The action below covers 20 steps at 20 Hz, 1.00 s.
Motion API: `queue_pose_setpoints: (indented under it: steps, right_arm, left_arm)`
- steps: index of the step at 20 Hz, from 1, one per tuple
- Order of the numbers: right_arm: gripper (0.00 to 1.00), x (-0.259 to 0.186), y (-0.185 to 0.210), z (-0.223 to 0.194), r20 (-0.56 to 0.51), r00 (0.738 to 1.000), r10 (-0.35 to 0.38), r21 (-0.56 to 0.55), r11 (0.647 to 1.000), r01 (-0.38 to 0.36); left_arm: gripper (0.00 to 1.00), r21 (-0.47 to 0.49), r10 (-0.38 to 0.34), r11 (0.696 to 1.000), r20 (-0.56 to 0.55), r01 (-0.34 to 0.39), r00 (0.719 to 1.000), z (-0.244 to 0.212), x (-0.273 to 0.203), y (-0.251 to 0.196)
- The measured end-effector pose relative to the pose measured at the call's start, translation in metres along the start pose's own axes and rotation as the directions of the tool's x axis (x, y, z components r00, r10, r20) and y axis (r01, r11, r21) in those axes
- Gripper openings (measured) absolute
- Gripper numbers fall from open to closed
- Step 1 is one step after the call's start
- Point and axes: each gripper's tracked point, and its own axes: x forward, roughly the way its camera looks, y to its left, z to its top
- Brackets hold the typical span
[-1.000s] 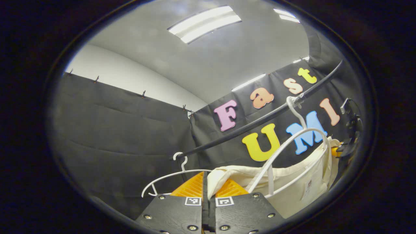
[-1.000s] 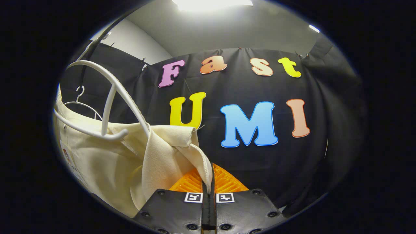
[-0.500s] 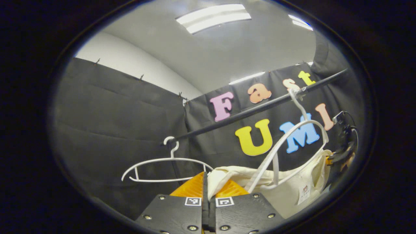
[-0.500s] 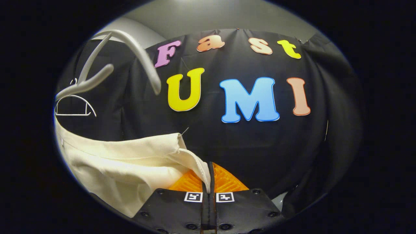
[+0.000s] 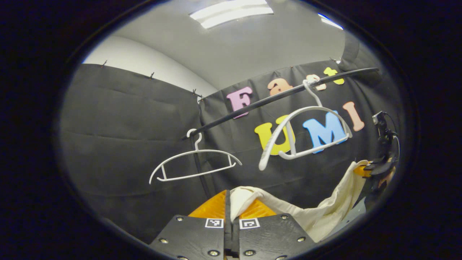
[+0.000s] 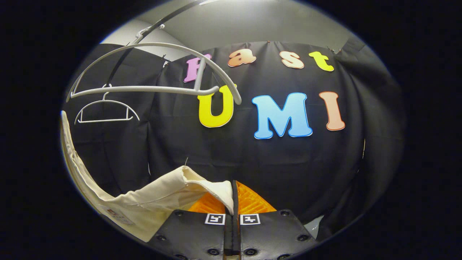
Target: Grasp the clothes on the hanger with both hands and then place them into the laundry hamper below.
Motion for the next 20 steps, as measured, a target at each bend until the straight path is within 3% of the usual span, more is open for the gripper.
queue_pose_setpoints:
  steps: [6,11,16,20]
  right_arm:
    - [0.01,-0.066,0.032,0.032,0.055,0.997,0.058,-0.016,0.998,-0.058]
    - [0.0,-0.121,0.071,0.073,0.109,0.986,0.123,-0.041,0.992,-0.119]
    - [0.01,-0.174,0.119,0.09,0.135,0.969,0.207,-0.019,0.978,-0.207]
    - [0.01,-0.198,0.134,0.081,0.124,0.964,0.235,0.002,0.971,-0.237]
  left_arm:
    - [0.01,-0.038,-0.112,0.993,0.057,0.114,0.992,0.028,-0.01,-0.044]
    - [0.02,-0.093,-0.2,0.973,0.127,0.213,0.972,0.061,-0.05,-0.059]
    - [0.01,-0.144,-0.299,0.934,0.185,0.327,0.936,0.077,-0.088,-0.082]
    - [0.02,-0.208,-0.334,0.905,0.188,0.37,0.923,0.063,-0.096,-0.103]
